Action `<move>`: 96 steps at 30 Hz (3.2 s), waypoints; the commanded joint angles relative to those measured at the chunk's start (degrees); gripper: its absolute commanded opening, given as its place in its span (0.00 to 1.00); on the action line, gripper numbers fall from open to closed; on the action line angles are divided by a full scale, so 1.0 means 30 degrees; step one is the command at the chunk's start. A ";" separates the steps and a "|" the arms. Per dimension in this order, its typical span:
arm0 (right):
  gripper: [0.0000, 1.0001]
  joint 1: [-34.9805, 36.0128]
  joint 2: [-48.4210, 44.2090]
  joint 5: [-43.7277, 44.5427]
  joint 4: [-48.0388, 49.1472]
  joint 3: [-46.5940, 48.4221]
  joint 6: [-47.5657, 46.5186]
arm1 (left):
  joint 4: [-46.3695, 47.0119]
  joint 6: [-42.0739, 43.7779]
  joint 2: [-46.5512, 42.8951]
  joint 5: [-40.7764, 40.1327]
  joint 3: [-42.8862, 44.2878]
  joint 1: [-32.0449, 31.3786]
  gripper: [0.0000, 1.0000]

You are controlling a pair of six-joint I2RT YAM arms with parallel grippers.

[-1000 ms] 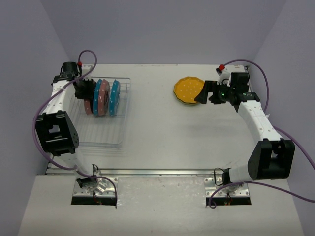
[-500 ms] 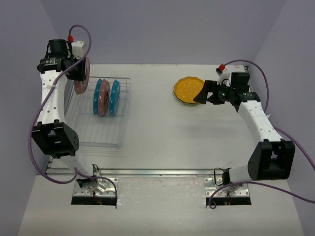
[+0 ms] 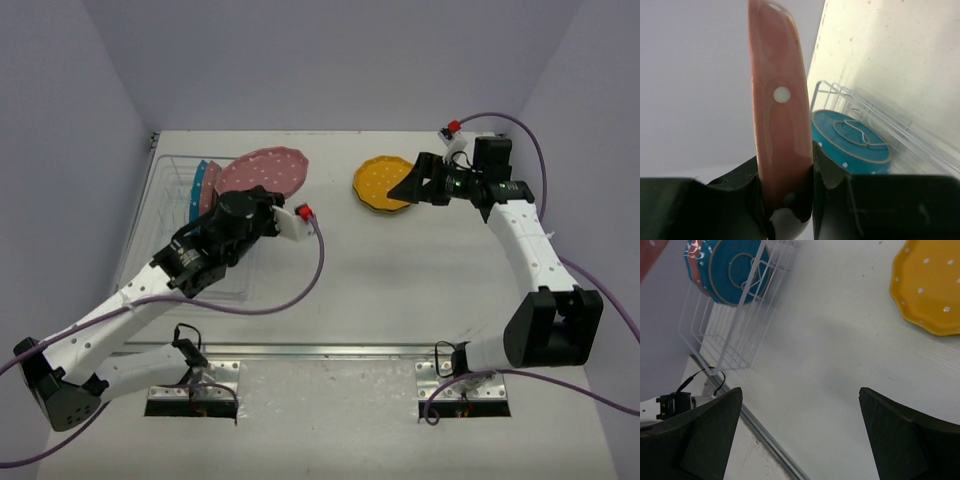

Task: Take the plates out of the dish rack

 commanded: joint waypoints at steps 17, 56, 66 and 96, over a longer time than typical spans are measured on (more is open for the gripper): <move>0.99 0.1003 0.2366 -0.7162 0.0092 0.0950 0.1190 | 1.2473 1.5069 -0.4170 -0.4358 -0.9622 -1.1636 0.00; 0.00 0.3497 0.2212 -1.0126 0.1052 -0.0961 -0.0647 | 1.2957 1.3068 -0.3248 -0.5981 -0.9907 -1.1934 0.78; 0.00 -0.0902 0.4912 -0.8585 0.2323 0.1328 0.2471 | 0.9522 0.6685 -0.2707 -0.8955 -0.7451 -1.1837 1.00; 0.00 -0.3077 1.2557 0.0390 0.6148 0.7296 0.3951 | -0.7771 -1.7360 0.2819 0.2724 0.7380 0.3762 1.00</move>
